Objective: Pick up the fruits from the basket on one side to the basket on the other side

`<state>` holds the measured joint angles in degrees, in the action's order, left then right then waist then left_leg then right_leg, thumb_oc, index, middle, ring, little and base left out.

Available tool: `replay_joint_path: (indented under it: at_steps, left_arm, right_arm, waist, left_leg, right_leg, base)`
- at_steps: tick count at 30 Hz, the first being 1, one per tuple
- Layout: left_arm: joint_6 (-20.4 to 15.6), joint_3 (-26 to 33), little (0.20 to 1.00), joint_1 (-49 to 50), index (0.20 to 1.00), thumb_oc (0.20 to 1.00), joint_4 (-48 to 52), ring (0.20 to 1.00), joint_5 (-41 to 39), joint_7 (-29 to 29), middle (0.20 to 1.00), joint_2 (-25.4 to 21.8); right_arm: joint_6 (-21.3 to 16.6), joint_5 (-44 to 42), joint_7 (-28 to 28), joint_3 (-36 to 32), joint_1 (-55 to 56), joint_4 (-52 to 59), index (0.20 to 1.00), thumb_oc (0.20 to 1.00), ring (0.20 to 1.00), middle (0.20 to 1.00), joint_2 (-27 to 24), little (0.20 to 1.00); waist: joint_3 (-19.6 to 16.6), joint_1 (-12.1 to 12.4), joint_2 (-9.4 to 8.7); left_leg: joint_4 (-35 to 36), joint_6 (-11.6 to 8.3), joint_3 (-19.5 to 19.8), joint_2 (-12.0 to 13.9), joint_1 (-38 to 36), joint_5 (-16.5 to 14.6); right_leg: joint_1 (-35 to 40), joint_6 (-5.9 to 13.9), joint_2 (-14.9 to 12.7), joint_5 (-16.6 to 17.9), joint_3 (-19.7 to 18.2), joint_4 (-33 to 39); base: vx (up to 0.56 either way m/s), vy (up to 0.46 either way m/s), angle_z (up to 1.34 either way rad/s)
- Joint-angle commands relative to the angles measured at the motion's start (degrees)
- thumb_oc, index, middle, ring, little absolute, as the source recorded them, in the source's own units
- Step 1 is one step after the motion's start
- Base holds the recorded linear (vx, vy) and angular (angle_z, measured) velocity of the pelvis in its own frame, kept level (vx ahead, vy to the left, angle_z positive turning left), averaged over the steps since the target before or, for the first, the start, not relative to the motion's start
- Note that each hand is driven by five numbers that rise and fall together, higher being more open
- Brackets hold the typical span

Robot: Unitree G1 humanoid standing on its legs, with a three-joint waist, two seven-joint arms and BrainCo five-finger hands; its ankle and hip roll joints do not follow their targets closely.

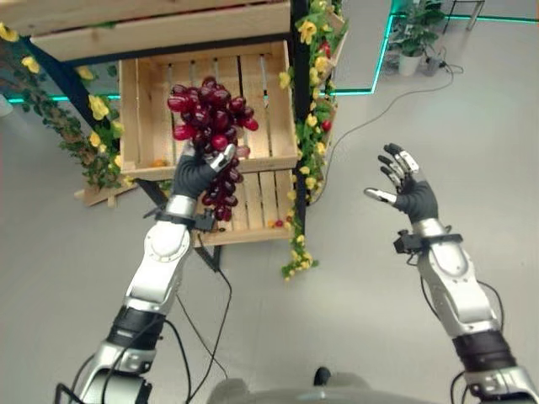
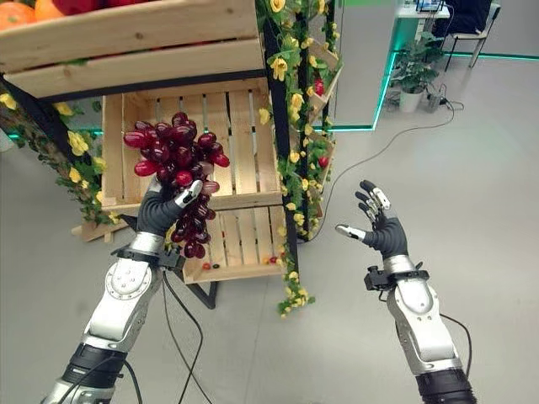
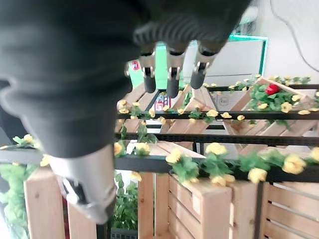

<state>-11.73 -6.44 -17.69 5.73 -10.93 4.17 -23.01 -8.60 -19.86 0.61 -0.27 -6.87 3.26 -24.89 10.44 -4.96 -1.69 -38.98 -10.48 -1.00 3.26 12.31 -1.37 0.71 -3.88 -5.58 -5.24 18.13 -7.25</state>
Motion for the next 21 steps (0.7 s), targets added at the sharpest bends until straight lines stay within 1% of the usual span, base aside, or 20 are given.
replay_joint_path:
  at_steps: [1, 2, 3, 4, 5, 6, 7, 8, 9, 10, 11, 12, 13, 14, 15, 16, 18, 19, 20, 21]
  left_arm:
    - [-3.43, 2.02, 0.2, -1.88, 0.2, 0.2, 3.4, 0.2, -2.01, 1.07, 0.2, -3.83]
    - [-3.6, 2.25, 0.2, -1.31, 0.2, 0.2, 3.5, 0.2, -1.52, 1.2, 0.2, -3.95]
    - [-3.6, 2.26, 0.2, -1.22, 0.2, 0.2, 3.53, 0.2, -1.51, 1.19, 0.2, -3.91]
    - [-3.56, 2.55, 0.2, -0.93, 0.2, 0.2, 4.04, 0.2, -1.54, 1.12, 0.2, -3.82]
    - [-3.54, 2.56, 0.2, -0.86, 0.2, 0.2, 4.09, 0.2, -1.55, 1.1, 0.2, -3.81]
    - [-3.4, 2.68, 0.2, -0.61, 0.2, 0.2, 4.34, 0.2, -2.04, 0.83, 0.2, -4.06]
    - [-3.27, 2.52, 0.2, -0.81, 0.2, 0.2, 4.32, 0.2, -2.06, 0.75, 0.2, -4.12]
    - [-3.27, 2.49, 0.2, -0.81, 0.2, 0.2, 4.3, 0.2, -2.06, 0.75, 0.2, -4.16]
    - [-3.04, 2.21, 0.2, -0.48, 0.2, 0.2, 4.7, 0.2, -2.23, 0.53, 0.2, -4.07]
    - [-3.04, 2.2, 0.2, -0.48, 0.2, 0.2, 4.71, 0.2, -2.23, 0.53, 0.2, -4.07]
    - [-2.78, 2.14, 0.2, -0.31, 0.2, 0.2, 4.99, 0.2, -2.53, 0.56, 0.2, -3.96]
    - [-2.78, 1.73, 0.2, -0.48, 0.2, 0.2, 5.22, 0.2, -2.18, 1.09, 0.2, -4.11]
    - [-2.78, 1.76, 0.2, -0.56, 0.2, 0.2, 5.2, 0.2, -2.17, 1.11, 0.2, -4.11]
    - [-2.64, 1.6, 0.2, -0.63, 0.2, 0.2, 5.28, 0.2, -1.81, 1.41, 0.2, -4.42]
    - [-2.76, 1.7, 0.2, -0.45, 0.2, 0.2, 5.15, 0.2, -1.85, 1.64, 0.2, -4.42]
    - [-2.72, 1.92, 0.2, -0.25, 0.2, 0.2, 4.99, 0.2, -1.83, 1.77, 0.2, -4.39]
    - [-2.72, 1.95, 0.2, -0.21, 0.2, 0.2, 5.0, 0.2, -1.82, 1.77, 0.2, -4.4]
    - [-2.46, 2.85, 0.2, 1.06, 0.2, 0.2, 4.52, 0.2, -2.23, 1.85, 0.2, -4.52]
    - [-2.39, 2.82, 0.2, 0.88, 0.2, 0.2, 4.34, 0.2, -0.81, 2.32, 0.2, -4.44]
    - [-2.24, 2.74, 0.2, 0.59, 0.2, 0.2, 3.62, 0.2, -0.42, 2.22, 0.2, -4.64]
  right_arm:
    - [-3.53, -0.23, 0.68, -0.65, -2.08, 2.87, 1.0, 1.0, 1.0, 1.0, -0.73, 1.0]
    - [-3.52, 0.78, 0.8, -0.21, -1.81, 2.14, 1.0, 1.0, 1.0, 1.0, -0.59, 1.0]
    - [-3.54, 0.82, 0.82, -0.16, -1.76, 2.13, 1.0, 1.0, 1.0, 1.0, -0.61, 1.0]
    - [-3.45, 1.23, 0.87, -0.6, -0.82, 1.91, 1.0, 1.0, 1.0, 1.0, -0.5, 1.0]
    - [-3.44, 1.23, 0.86, -0.59, -0.77, 1.94, 1.0, 1.0, 1.0, 1.0, -0.49, 1.0]
    - [-3.0, 1.48, 0.63, -0.67, -0.46, 2.16, 1.0, 1.0, 1.0, 1.0, -0.34, 1.0]
    - [-3.03, 1.31, 0.24, -0.31, -0.41, 2.23, 1.0, 1.0, 1.0, 1.0, 0.23, 1.0]
    - [-3.04, 1.31, 0.22, -0.32, -0.37, 2.24, 1.0, 1.0, 1.0, 1.0, 0.27, 1.0]
    - [-2.95, 1.07, -0.5, -0.2, -0.51, 2.3, 1.0, 1.0, 1.0, 1.0, 0.89, 1.0]
    - [-2.95, 1.07, -0.5, -0.21, -0.5, 2.3, 1.0, 1.0, 1.0, 1.0, 0.9, 1.0]
    - [-2.84, 1.54, -0.47, -0.55, -0.26, 2.74, 1.0, 1.0, 1.0, 1.0, 1.15, 1.0]
    - [-2.88, 2.45, -0.03, -0.17, -1.22, 3.15, 1.0, 1.0, 1.0, 1.0, 1.57, 1.0]
    - [-2.88, 2.46, -0.02, -0.17, -1.31, 3.13, 1.0, 1.0, 1.0, 1.0, 1.57, 1.0]
    - [-2.86, 2.82, 0.47, 0.03, -1.95, 2.74, 1.0, 1.0, 1.0, 1.0, 2.33, 1.0]
    - [-2.83, 2.74, 0.71, 0.21, -2.39, 2.36, 1.0, 1.0, 1.0, 1.0, 2.63, 1.0]
    - [-2.79, 2.43, 0.82, 0.28, -2.46, 1.9, 1.0, 1.0, 1.0, 1.0, 2.73, 1.0]
    - [-2.82, 2.41, 0.81, 0.33, -2.48, 1.86, 1.0, 1.0, 1.0, 1.0, 2.72, 1.0]
    - [-2.79, 1.83, 0.58, -0.93, -0.93, 1.9, 1.0, 1.0, 1.0, 1.0, 2.75, 1.0]
    - [-2.99, 1.48, 0.57, -0.65, -0.83, 2.54, 1.0, 1.0, 1.0, 1.0, 3.11, 1.0]
    - [-2.92, 1.25, 0.44, -0.7, -0.25, 2.28, 1.0, 1.0, 1.0, 1.0, 3.01, 1.0]
  waist:
    - [-2.4, 1.74, -0.18]
    - [-2.57, 2.7, 0.61]
    - [-2.55, 2.84, 0.47]
    - [-2.65, 2.57, 0.53]
    - [-2.6, 2.71, 0.48]
    - [-3.01, 2.97, 0.61]
    - [-3.41, 3.3, 0.59]
    - [-3.38, 3.34, 0.5]
    - [-4.03, 3.85, 0.29]
    - [-4.03, 3.9, 0.27]
    - [-4.12, 3.86, 0.14]
    - [-3.32, 3.87, 0.39]
    - [-3.44, 3.98, 0.45]
    - [-2.66, 3.55, 1.3]
    - [-2.51, 3.22, 1.47]
    - [-2.48, 2.85, 1.41]
    - [-2.45, 2.81, 1.5]
    - [-2.78, 2.04, 1.14]
    - [-3.1, 2.28, 1.11]
    - [-3.52, 2.25, 0.85]
  left_leg:
    - [14.37, 5.35, -3.88, -3.95, -1.73, -0.46]
    - [25.88, 5.54, -3.17, -1.12, -0.27, 3.38]
    - [27.13, 5.44, -3.36, -1.23, -1.05, 3.96]
    - [31.9, 4.23, -6.96, 2.26, -1.1, 7.42]
    - [32.19, 4.18, -7.13, 2.27, -1.39, 7.56]
    - [32.04, 4.5, -8.52, 2.95, -2.39, 7.67]
    - [32.09, 4.94, -7.92, 2.38, -2.93, 6.96]
    - [32.12, 4.97, -7.98, 2.31, -3.05, 6.89]
    - [31.84, 6.15, -7.56, 0.65, -3.79, 5.38]
    - [31.84, 6.16, -7.61, 0.64, -3.81, 5.37]
    - [32.07, 6.85, -9.2, 0.59, -4.35, 4.75]
    - [31.88, 8.35, -11.12, 0.03, -5.61, 2.93]
    - [31.96, 8.43, -11.25, 0.09, -5.34, 3.16]
    - [33.09, 8.67, -11.59, 0.28, -7.12, 2.1]
    - [34.15, 8.55, -11.49, -0.17, -8.21, 2.06]
    - [35.07, 8.44, -10.81, -0.79, -8.81, 2.43]
    - [35.31, 8.35, -10.77, -0.66, -9.03, 2.5]
    - [36.7, 8.28, -9.39, -1.18, -10.03, 2.72]
    - [37.66, 8.26, -9.95, -0.99, -10.54, 2.83]
    - [38.38, 8.27, -9.89, -1.01, -10.76, 3.15]
  right_leg:
    - [2.12, 7.2, 1.14, 1.29, -3.74, 4.09]
    - [4.1, 8.08, 2.36, 0.53, -4.64, 4.74]
    - [4.25, 8.05, 2.25, 0.56, -4.8, 4.82]
    - [6.43, 8.42, 2.13, -0.22, -4.54, 5.25]
    - [6.52, 8.4, 2.11, -0.2, -4.69, 5.28]
    - [7.31, 8.29, 2.69, -1.42, -5.15, 4.58]
    - [7.83, 8.45, 2.66, -2.15, -5.31, 4.18]
    - [7.88, 8.5, 2.57, -2.26, -5.35, 4.09]
    - [7.94, 9.28, 1.62, -3.05, -5.73, 1.8]
    - [7.9, 9.29, 1.59, -3.1, -5.77, 1.72]
    - [7.17, 10.04, 0.91, -2.95, -5.35, -1.28]
    - [2.52, 13.14, -2.63, 0.24, -3.17, -11.44]
    - [2.06, 13.13, -2.62, 0.38, -3.32, -11.63]
    - [-2.44, 14.4, -4.65, 2.07, -1.89, -14.3]
    - [-4.54, 13.64, -4.77, 1.13, -1.74, -11.27]
    - [-4.66, 12.66, -3.32, 0.99, -2.61, -8.26]
    - [-4.28, 12.58, -3.09, 1.21, -2.53, -7.69]
    - [-3.42, 11.31, 0.09, 0.85, -6.08, -2.33]
    - [-2.6, 11.42, -0.19, 1.11, -4.97, -1.21]
    - [-1.89, 10.84, 0.35, 0.92, -5.61, -0.3]
  base:
    - [0.44, -0.032, -0.09]
    - [0.26, 0.02, -0.28]
    - [0.45, 0.054, -0.41]
    - [0.22, 0.03, -0.27]
    - [0.4, 0.078, -0.36]
    - [0.28, 0.06, -0.36]
    - [0.28, 0.063, -0.4]
    - [0.29, 0.119, -0.38]
    - [0.2, 0.098, -0.34]
    - [0.28, 0.157, -0.56]
    - [0.16, 0.205, -0.48]
    - [0.14, 0.208, -0.34]
    - [0.1, 0.243, -0.12]
    - [0.06, 0.127, -0.2]
    - [0.12, 0.121, -0.33]
    - [0.08, 0.021, -0.19]
    - [0.08, -0.02, 0.19]
    - [0.12, -0.036, 0.35]
    - [0.15, -0.065, 0.4]
    - [0.09, -0.066, 0.61]
